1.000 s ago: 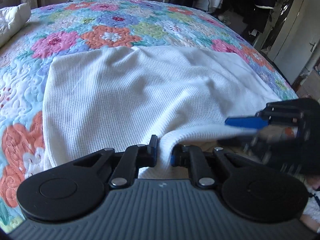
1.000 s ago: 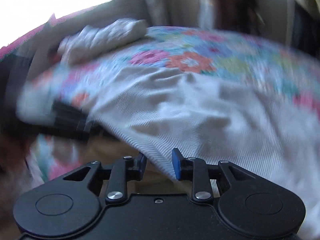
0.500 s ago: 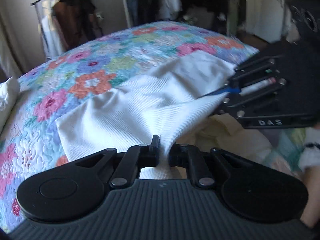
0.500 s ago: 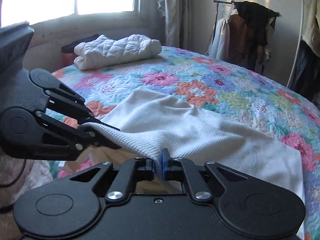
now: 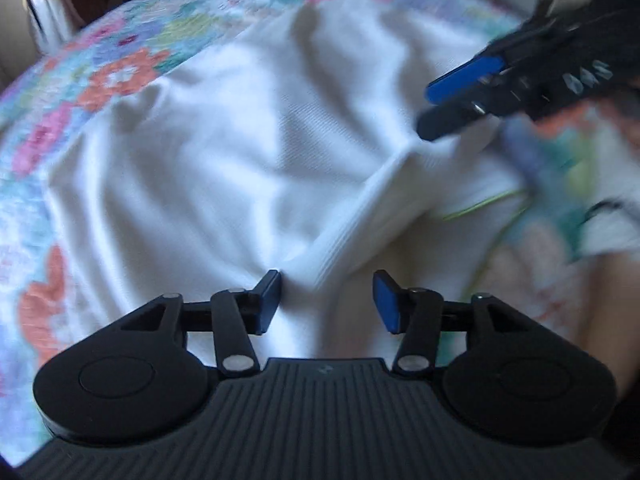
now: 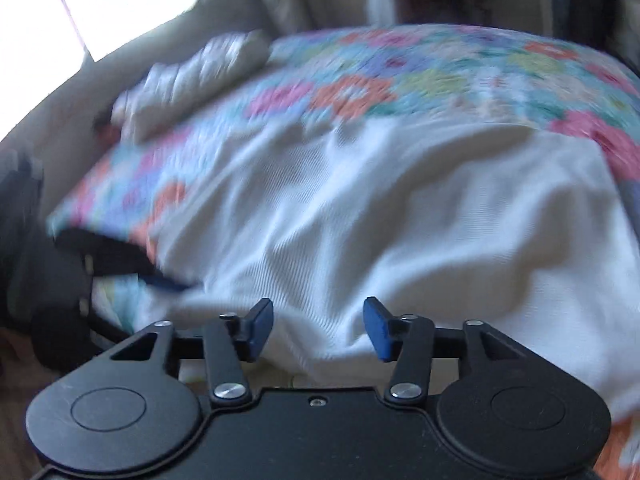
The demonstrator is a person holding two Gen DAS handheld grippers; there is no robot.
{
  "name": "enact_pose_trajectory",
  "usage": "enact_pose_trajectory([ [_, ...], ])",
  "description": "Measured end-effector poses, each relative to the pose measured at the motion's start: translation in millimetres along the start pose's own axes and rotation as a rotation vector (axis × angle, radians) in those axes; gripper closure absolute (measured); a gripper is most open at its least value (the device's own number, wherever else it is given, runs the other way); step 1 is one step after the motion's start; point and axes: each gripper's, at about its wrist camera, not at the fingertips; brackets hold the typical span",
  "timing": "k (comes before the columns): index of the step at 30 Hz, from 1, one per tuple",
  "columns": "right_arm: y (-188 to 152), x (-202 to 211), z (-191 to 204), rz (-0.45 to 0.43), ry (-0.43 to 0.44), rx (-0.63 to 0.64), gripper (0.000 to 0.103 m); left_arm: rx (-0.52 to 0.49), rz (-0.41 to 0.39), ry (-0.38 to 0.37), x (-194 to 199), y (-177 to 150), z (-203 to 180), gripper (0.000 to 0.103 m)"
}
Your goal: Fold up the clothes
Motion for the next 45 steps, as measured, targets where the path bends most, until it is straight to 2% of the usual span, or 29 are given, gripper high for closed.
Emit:
enact_pose_trajectory([
  [3, -2, 24, -25, -0.082, -0.025, -0.151, 0.043, 0.04, -0.074, -0.09, 15, 2, -1, 0.051],
  [7, 9, 50, -51, -0.105, -0.196, -0.171, 0.041, 0.121, -0.141, -0.2, 25, 19, 5, 0.05],
  [9, 15, 66, -71, -0.114, -0.248, -0.201, 0.04, 0.13, -0.142, -0.196, 20, 34, 3, 0.05],
  [12, 25, 84, -100, -0.107, -0.384, -0.333, 0.04, 0.113, -0.129, -0.151, 2, 58, -2, 0.049],
  [14, 32, 84, -109, -0.086, -0.45, -0.315, 0.04, 0.147, -0.094, -0.125, -18, 75, -2, 0.049],
  [17, 30, 72, -123, -0.029, -0.415, -0.32, 0.039, 0.225, -0.06, -0.155, -41, 84, 0, 0.049],
  [18, 27, 68, -131, -0.011, -0.393, -0.34, 0.039, 0.245, -0.063, -0.167, -45, 80, 0, 0.049],
  [21, 10, 60, -150, 0.013, -0.408, -0.421, 0.039, 0.285, -0.049, -0.164, -55, 64, 0, 0.049],
  [24, 0, 57, -153, -0.022, -0.32, -0.462, 0.04, 0.312, -0.005, -0.133, -63, 53, 4, 0.049],
  [25, -2, 58, -150, -0.041, -0.286, -0.464, 0.047, 0.314, -0.003, -0.119, -64, 53, 5, 0.049],
  [26, -2, 58, -143, -0.045, -0.299, -0.425, 0.055, 0.317, -0.006, -0.111, -64, 53, 5, 0.049],
  [27, 0, 56, -137, -0.047, -0.309, -0.383, 0.078, 0.32, -0.014, -0.107, -63, 55, 6, 0.049],
  [28, 1, 55, -131, -0.05, -0.317, -0.342, 0.091, 0.32, -0.023, -0.104, -63, 56, 5, 0.049],
  [29, 2, 53, -125, -0.054, -0.324, -0.3, 0.092, 0.319, -0.032, -0.103, -62, 57, 4, 0.049],
  [32, 4, 51, -122, -0.077, -0.234, -0.247, 0.095, 0.296, -0.056, -0.113, -60, 59, -2, 0.049],
  [35, 7, 62, -123, -0.17, -0.16, -0.264, 0.096, 0.276, -0.082, -0.123, -56, 60, -6, 0.049],
  [38, 15, 107, -115, -0.397, 0.058, -0.308, 0.097, 0.279, -0.131, -0.16, -42, 62, -4, 0.048],
  [39, 20, 120, -112, -0.443, 0.057, -0.298, 0.097, 0.275, -0.132, -0.169, -39, 61, -4, 0.046],
  [40, 24, 130, -107, -0.45, -0.019, -0.269, 0.097, 0.268, -0.124, -0.169, -37, 61, -4, 0.043],
  [42, 28, 136, -105, -0.398, -0.199, -0.233, 0.097, 0.246, -0.075, -0.148, -42, 57, -7, 0.042],
  [45, 23, 123, -124, -0.299, -0.311, -0.281, 0.097, 0.228, 0.035, -0.095, -59, 51, -12, 0.042],
])
Point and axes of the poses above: each gripper's, at about its wrist camera, not at the fingertips, and x roughly against the way its jaws point, z to its left, y to its top, and after that the axes turned 9 degrees about y, right-handed
